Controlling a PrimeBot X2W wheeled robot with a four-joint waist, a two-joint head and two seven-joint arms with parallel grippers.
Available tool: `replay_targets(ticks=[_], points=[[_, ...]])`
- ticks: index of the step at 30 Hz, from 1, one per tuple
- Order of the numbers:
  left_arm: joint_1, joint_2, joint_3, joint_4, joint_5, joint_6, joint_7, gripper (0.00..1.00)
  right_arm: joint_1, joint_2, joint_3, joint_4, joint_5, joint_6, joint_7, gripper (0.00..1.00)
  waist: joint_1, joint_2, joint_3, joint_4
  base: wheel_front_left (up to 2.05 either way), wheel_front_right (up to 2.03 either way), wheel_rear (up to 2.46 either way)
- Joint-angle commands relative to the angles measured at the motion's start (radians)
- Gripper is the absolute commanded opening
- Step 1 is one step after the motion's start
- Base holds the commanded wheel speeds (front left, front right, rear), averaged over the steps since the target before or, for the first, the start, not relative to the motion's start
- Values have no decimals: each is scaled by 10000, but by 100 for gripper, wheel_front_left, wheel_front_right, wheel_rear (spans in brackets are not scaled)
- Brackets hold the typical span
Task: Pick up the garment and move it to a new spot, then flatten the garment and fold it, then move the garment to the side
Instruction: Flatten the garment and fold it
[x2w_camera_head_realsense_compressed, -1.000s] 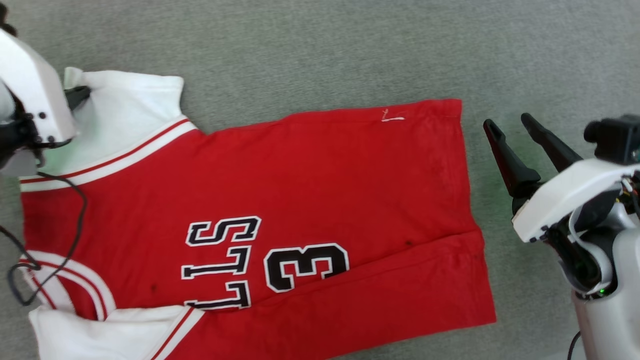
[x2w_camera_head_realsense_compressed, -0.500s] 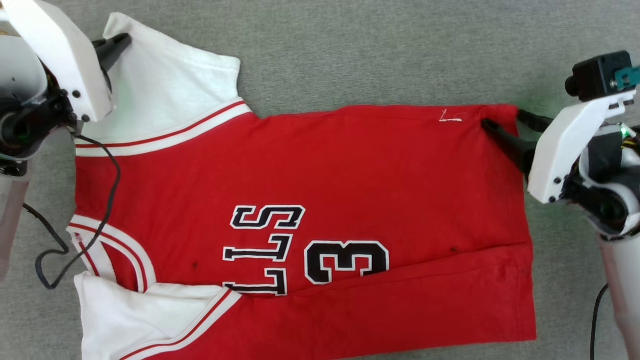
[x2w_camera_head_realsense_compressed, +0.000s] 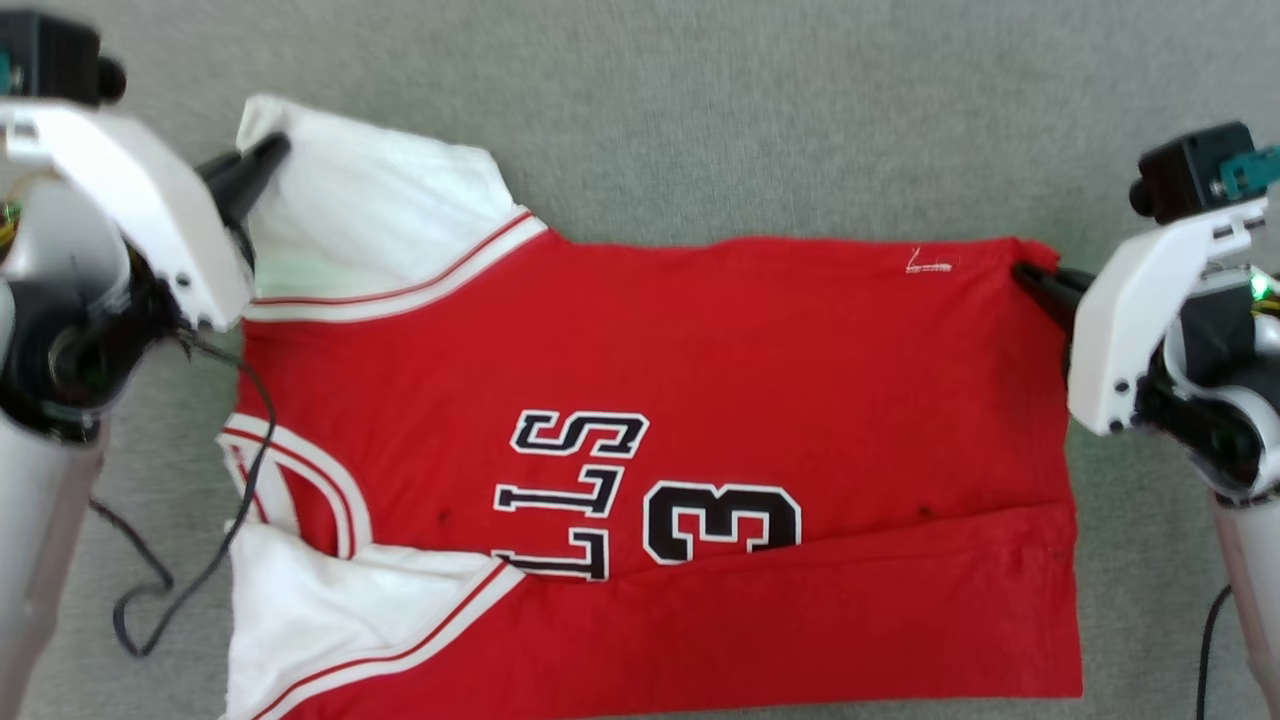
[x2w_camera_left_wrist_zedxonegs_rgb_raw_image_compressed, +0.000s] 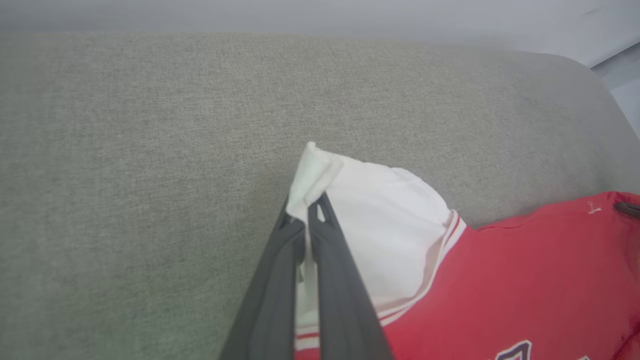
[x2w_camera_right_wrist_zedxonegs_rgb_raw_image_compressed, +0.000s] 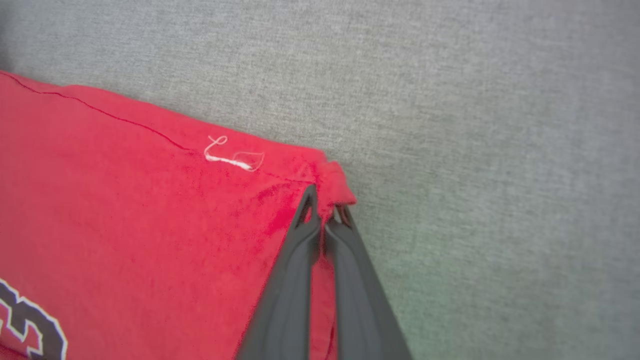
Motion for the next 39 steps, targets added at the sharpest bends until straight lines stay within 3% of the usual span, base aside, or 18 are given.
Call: replay_targets(ticks=[1,9,18,19,20,21,22,23,31,39], points=[[456,-41,124,-70,-112,12,-277,0,316,-143,-62,-215,-122,-4,-150,0,1,0,-608,190,0,0,0],[3635,-1,638,-959,-484,516,-1605,0,2441,-21,-689,-1068,-239,-4,-485,0,1,0,-2297,563,0,0,0],[7304,-595,757,-1663,-1385,1129,-2286,0,4940,406,-1550,-654,-45,-6,-928,0,1,0,-3318,826,0,0,0],[7546,-685,703,-1664,-1448,1134,-2304,0,5152,464,-1616,-537,-25,-6,-1015,5,1,0,-3374,826,0,0,0],[7764,-756,639,-1635,-1503,1137,-2313,0,5373,495,-1624,-429,-21,-6,-1113,46,1,0,-3423,829,0,0,0],[7924,-850,577,-1614,-1563,1135,-2318,36,5504,487,-1597,-385,-92,-6,-1269,100,1,0,-3455,833,0,0,0],[8040,-934,531,-1586,-1565,1109,-2394,95,5610,558,-1608,-310,-70,-6,-1407,100,1,0,-3505,830,0,0,0],[8147,-980,467,-1531,-1506,1099,-2440,100,5761,609,-1581,-242,-44,-6,-1525,100,1,0,-3565,819,0,0,0],[8431,-1301,227,-1776,-455,1092,-3841,100,6784,577,-1949,-1175,-206,-4,-2346,100,1,0,-4186,736,0,0,0],[8134,-1413,237,-2741,1001,1643,-5354,100,7187,601,-3010,-2744,-398,-4,-1407,100,1,0,-4679,637,0,0,0]])
